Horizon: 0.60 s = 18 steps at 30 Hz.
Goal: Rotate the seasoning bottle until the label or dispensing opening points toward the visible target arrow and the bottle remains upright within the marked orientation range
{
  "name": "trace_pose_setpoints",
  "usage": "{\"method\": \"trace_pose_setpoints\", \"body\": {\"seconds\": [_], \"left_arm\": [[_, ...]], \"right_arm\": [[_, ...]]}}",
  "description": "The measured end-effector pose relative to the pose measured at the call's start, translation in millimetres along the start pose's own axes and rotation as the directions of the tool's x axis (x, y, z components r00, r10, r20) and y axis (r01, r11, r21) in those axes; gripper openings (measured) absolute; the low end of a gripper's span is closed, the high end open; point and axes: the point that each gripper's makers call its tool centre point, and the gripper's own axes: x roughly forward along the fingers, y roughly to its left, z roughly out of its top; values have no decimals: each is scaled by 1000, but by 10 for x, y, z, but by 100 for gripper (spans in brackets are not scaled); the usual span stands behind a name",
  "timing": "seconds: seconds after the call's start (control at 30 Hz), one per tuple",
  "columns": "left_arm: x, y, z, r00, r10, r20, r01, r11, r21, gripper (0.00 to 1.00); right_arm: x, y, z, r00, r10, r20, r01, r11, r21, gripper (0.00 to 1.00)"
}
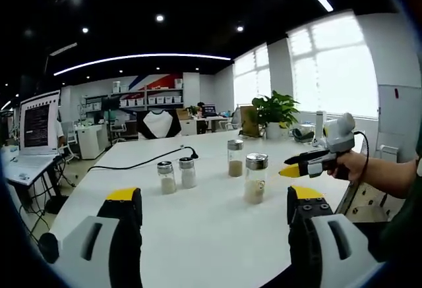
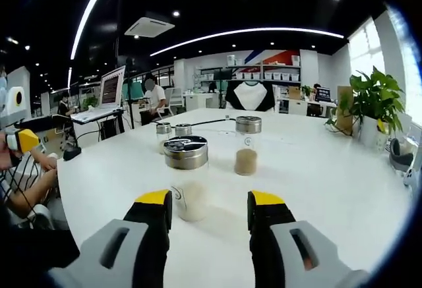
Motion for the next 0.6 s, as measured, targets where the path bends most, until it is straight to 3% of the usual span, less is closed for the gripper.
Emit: {"method": "trace_pose_setpoints", "body": {"seconds": [0.6], "left_arm": [[-1,-18,-12,1000,-3,0,3,1000,-9,96]], "right_arm": [[-110,-74,164,999,-23,36,23,1000,9,45]]}}
